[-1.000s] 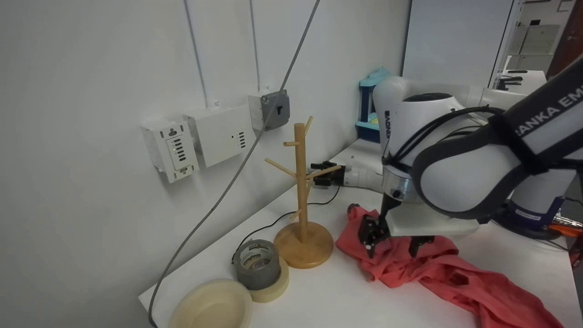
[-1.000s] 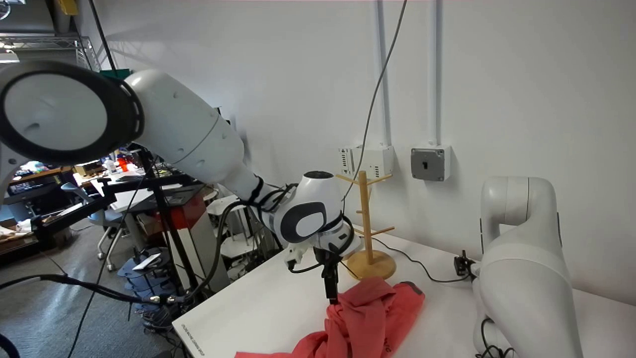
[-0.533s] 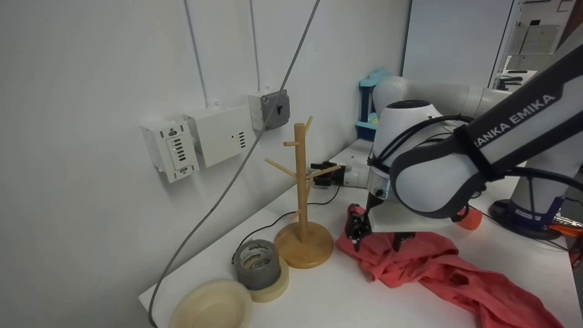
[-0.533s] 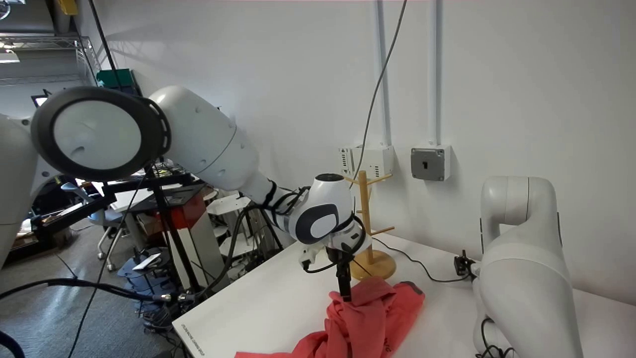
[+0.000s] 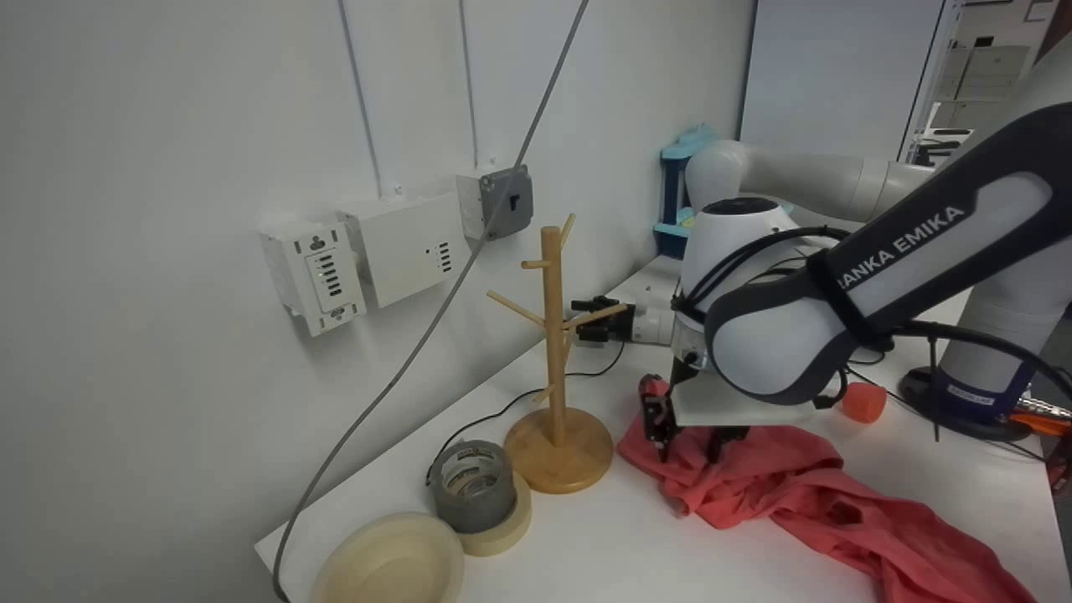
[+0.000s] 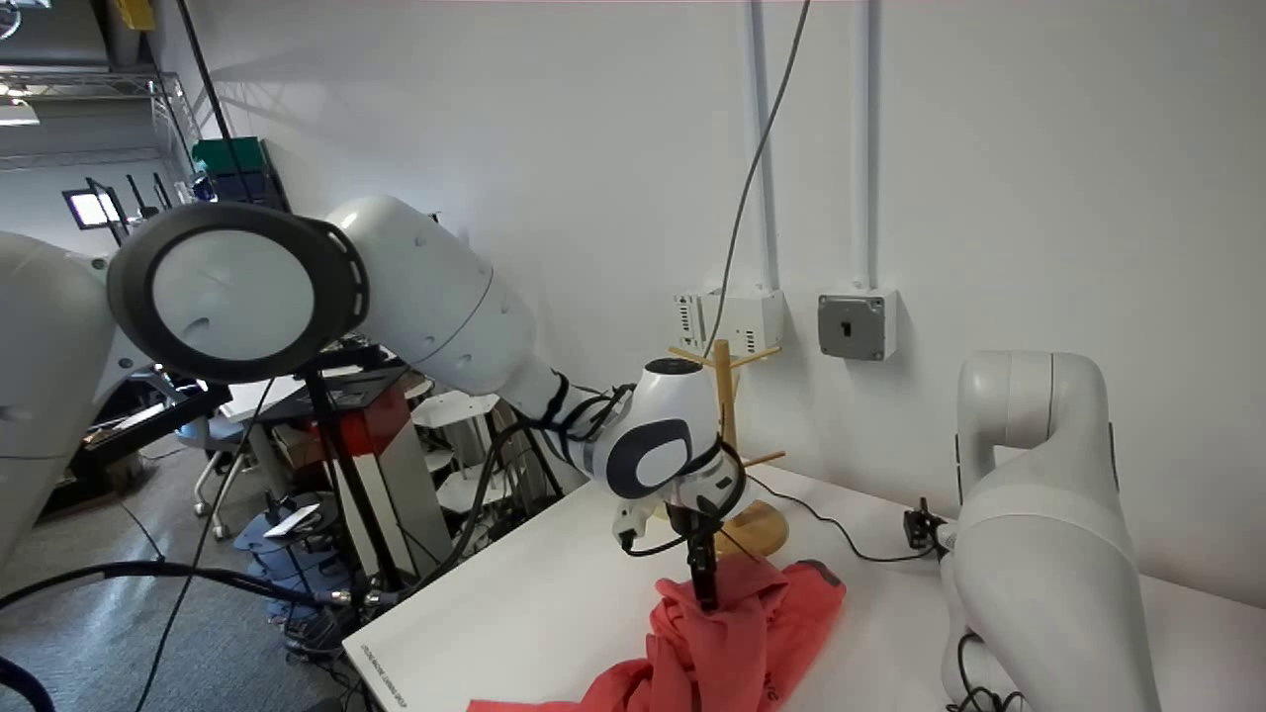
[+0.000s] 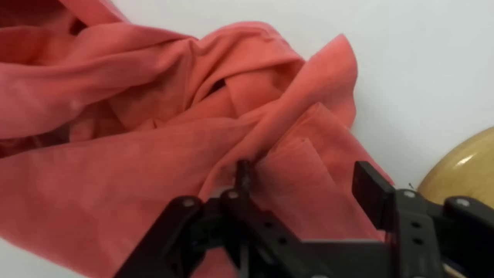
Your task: Spread out the sweatshirt
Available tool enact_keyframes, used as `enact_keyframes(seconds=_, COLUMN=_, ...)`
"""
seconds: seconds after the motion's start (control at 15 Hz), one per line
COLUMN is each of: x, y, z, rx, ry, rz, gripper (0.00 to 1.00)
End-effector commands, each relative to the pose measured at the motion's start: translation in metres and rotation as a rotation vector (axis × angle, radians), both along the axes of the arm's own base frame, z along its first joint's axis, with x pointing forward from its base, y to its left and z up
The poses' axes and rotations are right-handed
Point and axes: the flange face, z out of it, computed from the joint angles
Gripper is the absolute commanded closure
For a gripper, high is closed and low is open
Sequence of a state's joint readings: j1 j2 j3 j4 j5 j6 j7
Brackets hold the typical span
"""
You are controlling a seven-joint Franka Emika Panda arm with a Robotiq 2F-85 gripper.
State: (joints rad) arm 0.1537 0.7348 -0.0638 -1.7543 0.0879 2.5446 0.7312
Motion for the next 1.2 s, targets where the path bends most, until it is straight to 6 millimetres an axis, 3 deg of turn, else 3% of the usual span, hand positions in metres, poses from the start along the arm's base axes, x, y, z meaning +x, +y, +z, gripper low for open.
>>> enact_keyframes(seconds=0.0, x=0.011, y=-0.006, z=-0.005, rx=-0.004, ry=-0.010, rz=-0.016, gripper=0.62)
enact_keyframes(seconds=0.33, x=0.007, y=-0.006, z=0.002, rx=-0.011, ry=-0.012, rz=-0.007, gripper=1.00)
enact_keyframes(seconds=0.67, x=-0.008, y=-0.001, z=0.028, rx=-0.045, ry=0.018, rz=0.034, gripper=0.99)
enact_keyframes(seconds=1.13, x=-0.039, y=-0.038, z=0.087, rx=-0.255, ry=0.094, rz=0.127, gripper=0.99)
